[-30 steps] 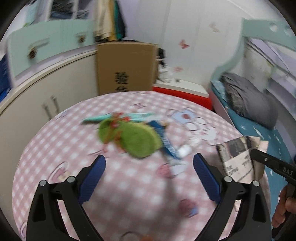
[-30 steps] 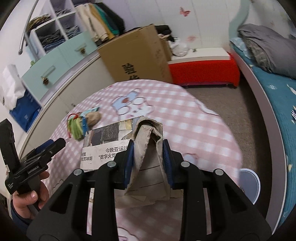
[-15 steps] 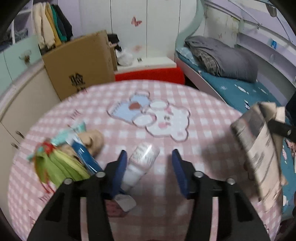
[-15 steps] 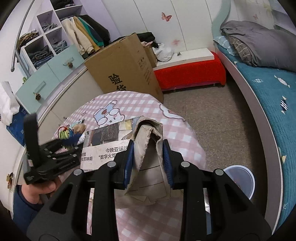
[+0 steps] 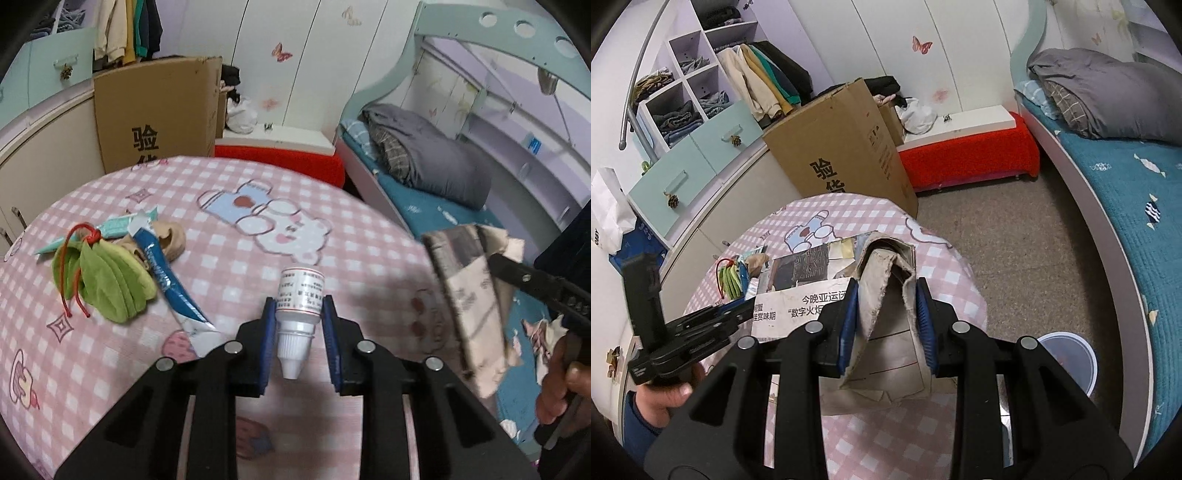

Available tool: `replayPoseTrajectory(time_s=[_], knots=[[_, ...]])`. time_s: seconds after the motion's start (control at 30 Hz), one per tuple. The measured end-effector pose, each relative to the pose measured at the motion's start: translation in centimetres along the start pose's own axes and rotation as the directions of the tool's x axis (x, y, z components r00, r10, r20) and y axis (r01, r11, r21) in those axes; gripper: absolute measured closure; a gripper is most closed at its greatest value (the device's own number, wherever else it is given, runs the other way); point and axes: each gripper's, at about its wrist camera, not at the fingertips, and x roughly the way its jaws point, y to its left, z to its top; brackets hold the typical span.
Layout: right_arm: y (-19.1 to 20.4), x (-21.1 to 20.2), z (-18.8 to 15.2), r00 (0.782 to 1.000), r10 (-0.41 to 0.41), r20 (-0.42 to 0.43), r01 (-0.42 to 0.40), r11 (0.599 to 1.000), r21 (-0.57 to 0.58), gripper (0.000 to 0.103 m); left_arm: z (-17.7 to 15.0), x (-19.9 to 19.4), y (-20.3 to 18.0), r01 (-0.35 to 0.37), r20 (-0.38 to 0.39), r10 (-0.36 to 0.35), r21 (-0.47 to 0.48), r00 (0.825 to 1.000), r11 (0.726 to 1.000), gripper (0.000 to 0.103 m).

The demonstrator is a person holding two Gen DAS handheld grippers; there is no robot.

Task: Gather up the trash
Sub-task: 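Carry the bottle and the newspaper package over the bin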

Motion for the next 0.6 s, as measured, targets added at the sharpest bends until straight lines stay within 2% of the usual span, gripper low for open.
replayPoseTrajectory(time_s=[0.27,0.6], knots=[[-2.2,-3.0,0.9,0.998,-0.030,0.062,0.029,0.999,0.019,0.073,1.6,-2.4,-5.1,0.047,0.077,-0.046,-0.002,0.996,0.999,0.079],[-9.5,-6.9,1.1,0.983,-0.134,0.126,0.118,0.985,0.128,0.073,2.9,-1.3,-13.5,0.121,0.078,-0.127,0.077,0.989,0.990,0.079]])
